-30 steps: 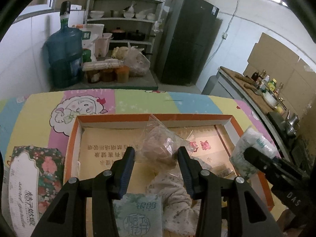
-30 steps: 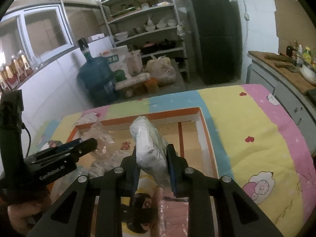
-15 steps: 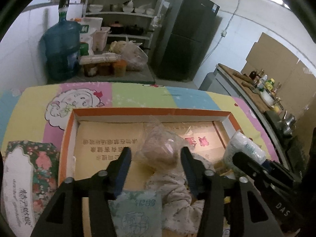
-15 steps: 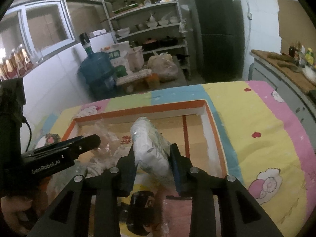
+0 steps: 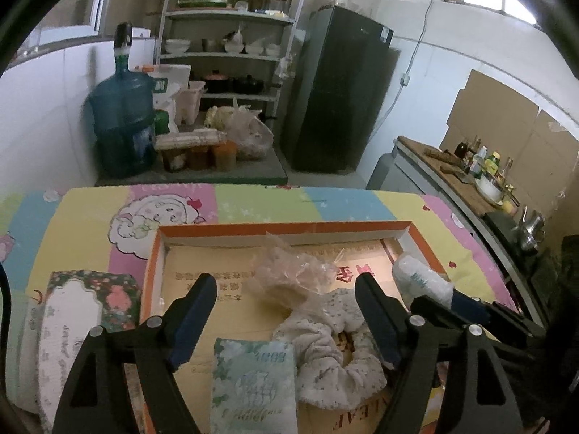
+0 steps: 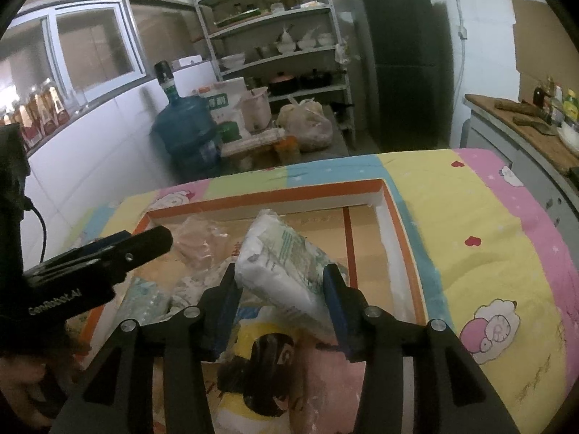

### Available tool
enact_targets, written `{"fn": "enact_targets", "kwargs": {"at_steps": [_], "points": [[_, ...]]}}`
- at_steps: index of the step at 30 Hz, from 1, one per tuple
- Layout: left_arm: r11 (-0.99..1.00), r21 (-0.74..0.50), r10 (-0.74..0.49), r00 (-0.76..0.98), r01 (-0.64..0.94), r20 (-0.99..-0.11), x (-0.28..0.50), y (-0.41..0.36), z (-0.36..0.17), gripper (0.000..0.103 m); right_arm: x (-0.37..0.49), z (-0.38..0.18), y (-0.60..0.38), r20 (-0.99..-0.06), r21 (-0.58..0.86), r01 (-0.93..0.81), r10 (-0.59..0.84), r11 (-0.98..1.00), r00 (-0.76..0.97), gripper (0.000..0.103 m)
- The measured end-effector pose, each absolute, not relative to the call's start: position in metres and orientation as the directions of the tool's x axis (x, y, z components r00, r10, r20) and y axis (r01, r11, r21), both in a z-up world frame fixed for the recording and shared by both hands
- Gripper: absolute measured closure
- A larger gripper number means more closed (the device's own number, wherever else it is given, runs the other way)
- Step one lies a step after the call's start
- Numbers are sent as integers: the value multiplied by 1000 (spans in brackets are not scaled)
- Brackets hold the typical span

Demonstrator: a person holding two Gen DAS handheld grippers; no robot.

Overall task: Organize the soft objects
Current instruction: 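Open the right tool to drop the wipes pack into the tray, then withdraw both open tools from the tray toward the plush toys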

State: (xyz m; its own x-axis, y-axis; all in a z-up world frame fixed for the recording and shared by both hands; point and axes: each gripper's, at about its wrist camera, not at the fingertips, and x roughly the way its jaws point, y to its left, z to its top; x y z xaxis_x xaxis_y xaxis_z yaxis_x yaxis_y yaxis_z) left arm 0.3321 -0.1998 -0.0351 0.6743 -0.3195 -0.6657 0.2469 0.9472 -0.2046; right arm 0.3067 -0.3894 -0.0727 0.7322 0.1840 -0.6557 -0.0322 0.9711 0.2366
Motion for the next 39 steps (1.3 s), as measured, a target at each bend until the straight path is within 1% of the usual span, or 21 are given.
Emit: {"fn": "enact_targets", "kwargs": {"at_steps": [13, 20, 24, 31, 35, 39], "points": [[949, -137, -310, 766, 283, -563, 286, -183, 4, 24, 278, -49, -389, -598, 271, -51, 210, 961, 774, 56], [950, -118, -305, 783, 288, -542, 268, -174, 14, 24, 262, -34, -377, -582, 258, -70, 213, 964, 785, 56], [954, -107, -294, 796, 281, -529, 257, -164, 19, 24, 250, -25, -368, -567, 251, -88, 220, 964, 794, 56], [959, -130, -282, 816, 252, -505, 238, -136, 22, 24, 233, -14, -353, -551, 237, -113, 230, 965, 802, 55], [966, -124, -257, 847, 225, -466, 226, -121, 27, 24, 221, -8, -344, -540, 231, -127, 236, 965, 808, 55], [973, -83, -228, 876, 213, -424, 211, -109, 34, 24, 210, -2, -332, -522, 236, -147, 253, 961, 815, 55]]}}
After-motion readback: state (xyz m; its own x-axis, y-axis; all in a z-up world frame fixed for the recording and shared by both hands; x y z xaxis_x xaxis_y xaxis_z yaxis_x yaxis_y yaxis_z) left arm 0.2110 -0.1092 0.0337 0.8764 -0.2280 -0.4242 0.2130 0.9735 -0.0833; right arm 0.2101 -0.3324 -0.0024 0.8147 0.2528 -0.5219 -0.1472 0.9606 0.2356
